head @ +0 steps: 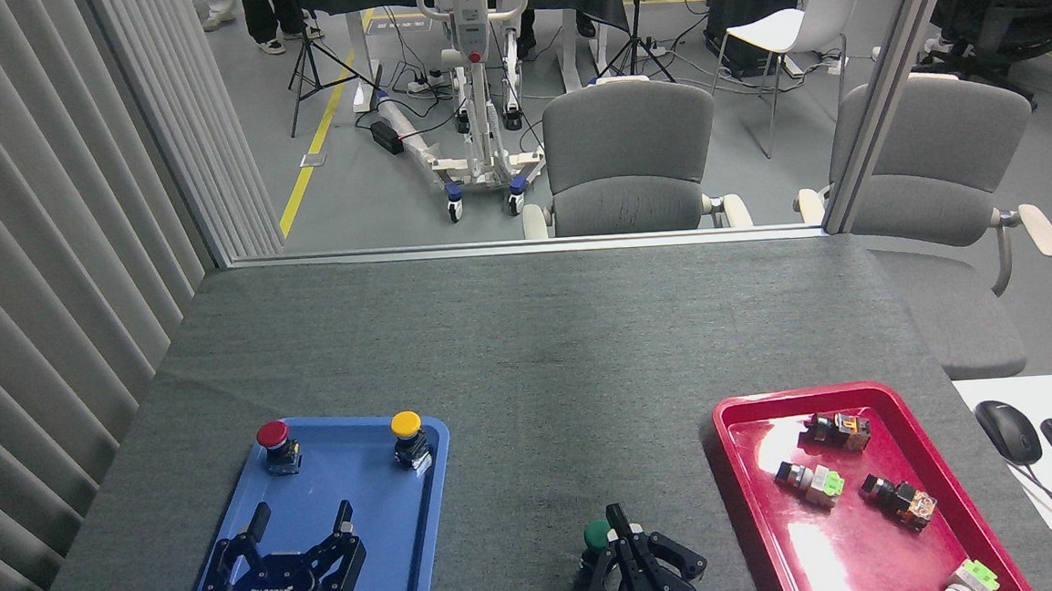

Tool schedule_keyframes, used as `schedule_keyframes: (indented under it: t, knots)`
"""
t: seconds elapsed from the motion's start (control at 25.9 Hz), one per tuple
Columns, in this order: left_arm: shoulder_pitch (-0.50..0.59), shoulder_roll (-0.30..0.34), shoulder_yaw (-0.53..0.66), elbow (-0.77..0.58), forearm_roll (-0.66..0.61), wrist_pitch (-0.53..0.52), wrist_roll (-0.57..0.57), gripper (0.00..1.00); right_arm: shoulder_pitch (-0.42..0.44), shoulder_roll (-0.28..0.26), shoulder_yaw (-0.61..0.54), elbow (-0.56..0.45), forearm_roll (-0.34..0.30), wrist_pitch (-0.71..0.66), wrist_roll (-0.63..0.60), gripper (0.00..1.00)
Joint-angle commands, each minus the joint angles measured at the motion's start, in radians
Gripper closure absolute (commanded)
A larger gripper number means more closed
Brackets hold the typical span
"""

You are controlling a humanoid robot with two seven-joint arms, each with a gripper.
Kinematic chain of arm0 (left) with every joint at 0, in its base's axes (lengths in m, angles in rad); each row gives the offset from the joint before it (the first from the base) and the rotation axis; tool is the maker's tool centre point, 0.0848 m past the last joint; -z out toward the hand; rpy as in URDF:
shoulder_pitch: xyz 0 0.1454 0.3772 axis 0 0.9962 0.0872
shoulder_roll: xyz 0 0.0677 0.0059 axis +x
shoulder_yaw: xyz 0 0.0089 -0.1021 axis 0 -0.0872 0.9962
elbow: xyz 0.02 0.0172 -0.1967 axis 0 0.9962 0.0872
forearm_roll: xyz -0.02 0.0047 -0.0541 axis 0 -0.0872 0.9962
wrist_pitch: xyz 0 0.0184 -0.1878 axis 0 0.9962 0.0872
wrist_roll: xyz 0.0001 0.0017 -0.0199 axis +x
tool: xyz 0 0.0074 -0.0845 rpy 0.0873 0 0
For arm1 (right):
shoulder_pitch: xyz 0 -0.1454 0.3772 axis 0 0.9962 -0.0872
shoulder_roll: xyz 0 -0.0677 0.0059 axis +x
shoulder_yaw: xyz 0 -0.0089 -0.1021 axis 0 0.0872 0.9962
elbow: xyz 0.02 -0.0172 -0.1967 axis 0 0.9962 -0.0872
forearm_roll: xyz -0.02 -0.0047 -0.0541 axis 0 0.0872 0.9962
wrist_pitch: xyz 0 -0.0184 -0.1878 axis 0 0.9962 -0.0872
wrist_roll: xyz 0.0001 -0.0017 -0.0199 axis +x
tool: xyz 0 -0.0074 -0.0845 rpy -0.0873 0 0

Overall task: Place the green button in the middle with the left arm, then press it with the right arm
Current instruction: 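Move the right gripper over the green button and press down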

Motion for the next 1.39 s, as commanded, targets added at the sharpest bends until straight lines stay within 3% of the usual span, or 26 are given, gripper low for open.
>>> schedule_keyframes:
  t: [0.0, 0.19, 0.69, 0.97, 1.04, 1.2, 1.35]
  knots:
    - [-0.012, 0.007, 0.006, 0.002, 0.002, 0.001, -0.013, 0.01, -0.005, 0.001, 0.003, 0.011, 0.013, -0.002, -0.002, 1.00]
    - [-0.009, 0.083, 0.019, -0.014, 0.005, 0.000, -0.010, 0.01, -0.013, 0.001, 0.003, 0.034, 0.013, -0.002, 0.003, 1.00]
    - [-0.003, 0.088, 0.052, -0.012, 0.049, -0.014, -0.006, 0.01, -0.034, 0.005, 0.020, 0.106, 0.004, -0.003, 0.119, 1.00]
    - [0.008, 0.089, 0.054, -0.014, 0.058, -0.014, -0.007, 0.01, -0.034, 0.007, 0.020, 0.074, 0.001, 0.018, 0.072, 0.98]
    - [0.011, 0.089, 0.057, -0.012, 0.058, -0.015, -0.006, 0.01, -0.034, 0.010, 0.018, 0.045, -0.004, 0.041, 0.029, 0.90]
    - [0.023, 0.089, 0.069, -0.015, 0.060, -0.015, -0.003, 0.01, -0.034, 0.008, 0.012, 0.008, -0.027, 0.069, 0.003, 0.38]
    - [0.057, 0.088, 0.080, -0.023, 0.083, -0.018, 0.004, 0.01, -0.034, 0.005, 0.006, 0.002, -0.027, 0.110, -0.054, 0.16]
